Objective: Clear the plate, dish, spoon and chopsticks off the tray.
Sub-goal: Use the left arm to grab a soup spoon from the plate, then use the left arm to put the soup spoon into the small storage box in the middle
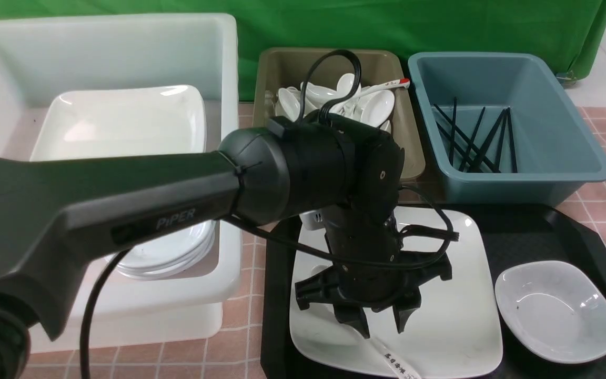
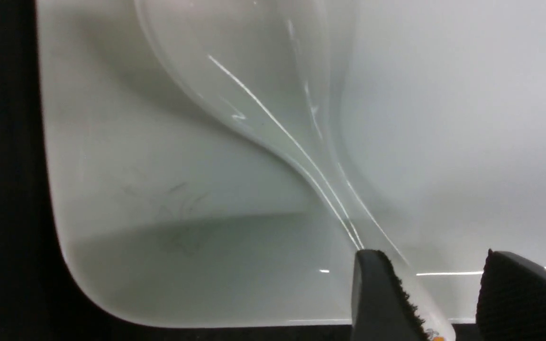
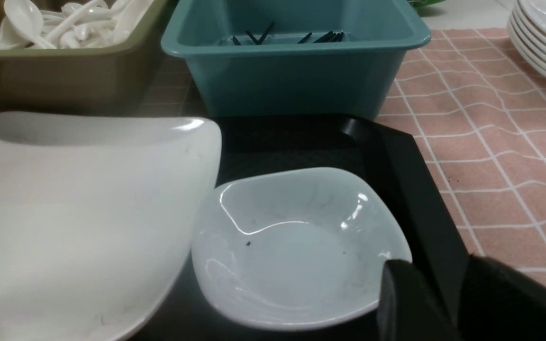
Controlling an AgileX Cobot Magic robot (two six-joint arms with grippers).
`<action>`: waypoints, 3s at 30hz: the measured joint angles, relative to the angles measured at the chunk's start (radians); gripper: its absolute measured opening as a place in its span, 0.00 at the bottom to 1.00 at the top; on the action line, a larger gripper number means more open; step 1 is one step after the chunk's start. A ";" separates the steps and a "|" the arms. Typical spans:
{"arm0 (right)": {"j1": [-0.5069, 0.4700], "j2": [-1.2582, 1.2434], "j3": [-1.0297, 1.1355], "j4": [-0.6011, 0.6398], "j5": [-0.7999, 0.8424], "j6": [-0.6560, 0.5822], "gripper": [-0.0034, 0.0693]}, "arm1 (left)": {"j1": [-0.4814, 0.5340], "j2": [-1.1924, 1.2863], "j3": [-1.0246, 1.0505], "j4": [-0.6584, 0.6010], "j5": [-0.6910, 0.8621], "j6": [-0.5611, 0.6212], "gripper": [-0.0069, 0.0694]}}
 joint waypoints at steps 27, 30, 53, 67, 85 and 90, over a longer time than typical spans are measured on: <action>0.000 0.000 0.000 0.000 0.000 0.000 0.38 | 0.001 0.102 -0.016 -0.003 -0.069 -0.008 0.64; 0.000 0.000 0.000 0.000 0.000 0.000 0.38 | 0.001 0.105 -0.016 -0.008 -0.062 0.013 0.55; 0.000 0.000 0.000 0.000 0.000 0.000 0.38 | 0.001 0.094 -0.035 0.096 0.078 0.210 0.19; 0.000 0.000 0.000 0.000 0.000 0.000 0.38 | 0.008 0.054 -0.402 0.210 0.200 0.240 0.19; 0.000 0.000 0.000 0.000 0.000 0.000 0.38 | 0.306 0.094 -0.633 0.168 0.168 0.413 0.19; 0.000 0.000 0.000 0.000 0.000 0.000 0.38 | 0.372 0.166 -0.673 0.071 0.065 0.518 0.19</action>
